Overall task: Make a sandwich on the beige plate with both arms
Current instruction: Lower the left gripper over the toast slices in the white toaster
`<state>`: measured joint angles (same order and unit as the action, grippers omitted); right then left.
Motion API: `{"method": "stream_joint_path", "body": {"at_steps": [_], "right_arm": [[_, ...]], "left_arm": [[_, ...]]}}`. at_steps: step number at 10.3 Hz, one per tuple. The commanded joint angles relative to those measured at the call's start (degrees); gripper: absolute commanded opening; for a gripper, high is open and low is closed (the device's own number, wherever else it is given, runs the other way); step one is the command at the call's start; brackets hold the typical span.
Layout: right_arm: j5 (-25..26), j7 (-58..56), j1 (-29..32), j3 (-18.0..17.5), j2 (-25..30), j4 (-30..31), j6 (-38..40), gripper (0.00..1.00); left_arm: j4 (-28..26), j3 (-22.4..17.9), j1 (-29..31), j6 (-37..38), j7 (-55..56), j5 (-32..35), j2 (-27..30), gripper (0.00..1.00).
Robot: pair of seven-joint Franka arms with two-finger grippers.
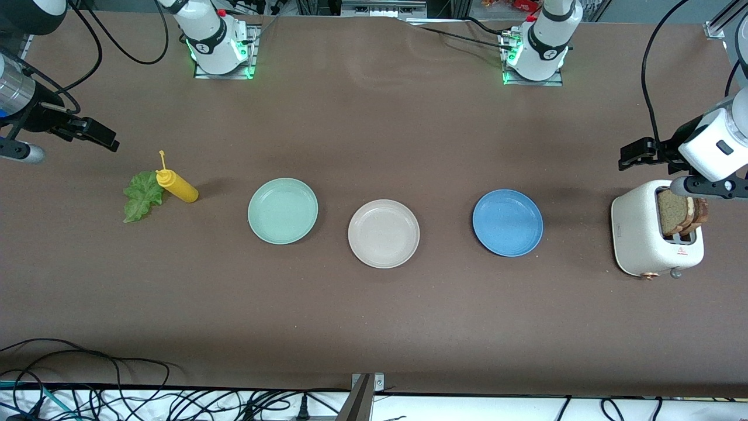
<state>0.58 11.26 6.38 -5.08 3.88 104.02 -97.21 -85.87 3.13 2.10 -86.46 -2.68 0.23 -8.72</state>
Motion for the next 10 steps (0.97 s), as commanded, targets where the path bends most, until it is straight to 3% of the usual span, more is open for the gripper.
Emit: {"method": "stream_joint_path", "body": {"at_steps": [1, 7, 10], "right_arm": [[-1.0, -0.1, 0.0, 0.2, 0.9, 0.0, 0.7, 1.00], [-0.1, -0.8, 0.4, 3.7, -2.5, 0.3, 0.5, 1.00], [0.1, -1.2, 0.4, 5.2, -4.2, 0.4, -0.3, 1.00]], "left_arm": [[1.1, -0.1, -0.3, 0.1, -0.2, -1.2, -0.4, 1.00], [0.4, -0.6, 1.8, -1.7, 0.3, -0.5, -1.9, 1.00], [0.4, -0.6, 6.1, -3.7, -3.2, 0.5, -4.9, 1.00]]}}
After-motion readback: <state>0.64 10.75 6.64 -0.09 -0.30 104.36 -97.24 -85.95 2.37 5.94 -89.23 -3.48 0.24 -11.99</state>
